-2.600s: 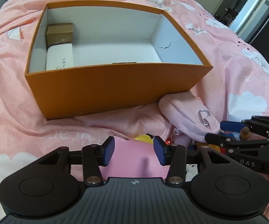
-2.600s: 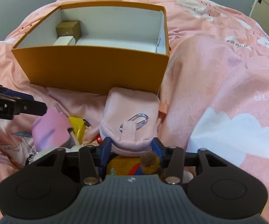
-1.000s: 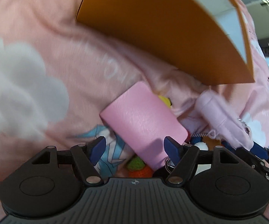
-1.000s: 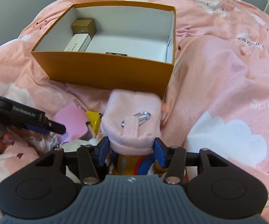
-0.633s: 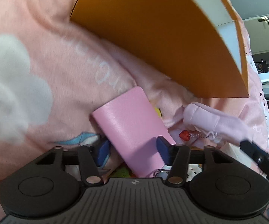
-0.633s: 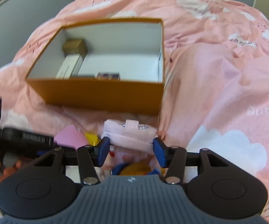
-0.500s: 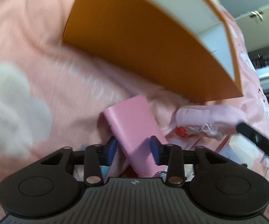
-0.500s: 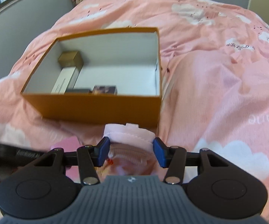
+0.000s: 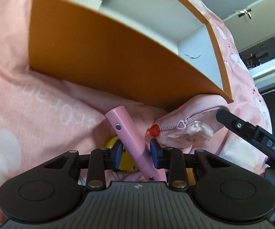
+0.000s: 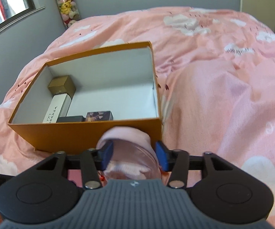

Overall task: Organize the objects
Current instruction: 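Lift the pink pouch and pink case and carry both over the orange box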

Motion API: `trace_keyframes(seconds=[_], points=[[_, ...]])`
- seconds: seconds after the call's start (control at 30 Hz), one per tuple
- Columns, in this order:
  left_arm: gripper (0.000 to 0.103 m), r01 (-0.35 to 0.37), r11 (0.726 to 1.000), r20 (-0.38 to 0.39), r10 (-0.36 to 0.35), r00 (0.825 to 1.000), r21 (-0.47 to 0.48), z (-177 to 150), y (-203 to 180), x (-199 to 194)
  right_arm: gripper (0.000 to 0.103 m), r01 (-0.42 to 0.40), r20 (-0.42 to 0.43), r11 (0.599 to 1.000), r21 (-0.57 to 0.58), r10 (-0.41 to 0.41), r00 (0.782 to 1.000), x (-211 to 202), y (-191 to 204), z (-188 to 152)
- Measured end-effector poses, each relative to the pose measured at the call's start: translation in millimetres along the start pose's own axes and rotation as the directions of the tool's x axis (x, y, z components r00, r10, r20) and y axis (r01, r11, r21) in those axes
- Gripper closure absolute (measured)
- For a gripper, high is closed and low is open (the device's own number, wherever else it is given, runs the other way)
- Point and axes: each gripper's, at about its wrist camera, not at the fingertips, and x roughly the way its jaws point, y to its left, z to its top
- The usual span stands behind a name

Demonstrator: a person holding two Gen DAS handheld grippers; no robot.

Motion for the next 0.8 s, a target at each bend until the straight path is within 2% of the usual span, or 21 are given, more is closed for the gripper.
trace_keyframes(seconds=[0.13,0.3,0.47,0.5,0.53,0.57,0.67,0.8], points=[[0.070,-0.006,0.999,0.007,0.006,1.000,0.036,0,-3,0,0.042,-0.022,-0.023,1.000,-0.005,0.022,1.000,-10,-5,-12],[0.072,0.002,0.997,0.016,-0.003,1.000,0.073,0,-6,-5,0.042,-0.013,-0.098,0.983,-0.183,-0.005,0.995,5,5,-31],[0.078,0.014,0.995,0.035,-0.018,0.999,0.100,2,-4,-11,0.043,-0.014,-0.066,0.967,-0.255,-0.003,0.998,23,3,-30],[0.078,0.014,0.995,0.032,-0.017,0.999,0.100,3,-3,-11,0.045,-0.027,-0.066,0.968,-0.251,0.011,0.998,27,1,-29],[0.079,0.013,0.995,0.029,-0.016,0.999,0.099,3,-2,-12,0.055,-0.045,-0.069,0.970,-0.239,0.030,0.997,30,-1,-29],[0.079,0.012,0.995,0.028,-0.015,0.999,0.101,2,-1,-13,0.059,-0.051,-0.070,0.972,-0.230,0.036,0.997,34,-2,-29],[0.079,0.012,0.993,0.030,-0.015,0.999,0.114,1,-3,-16,0.073,-0.019,-0.048,0.970,-0.242,0.007,0.999,34,-1,-33],[0.081,0.024,0.992,0.037,-0.029,0.999,0.123,1,-4,-20,0.080,-0.011,-0.035,0.972,-0.233,0.003,0.999,20,0,-33]])
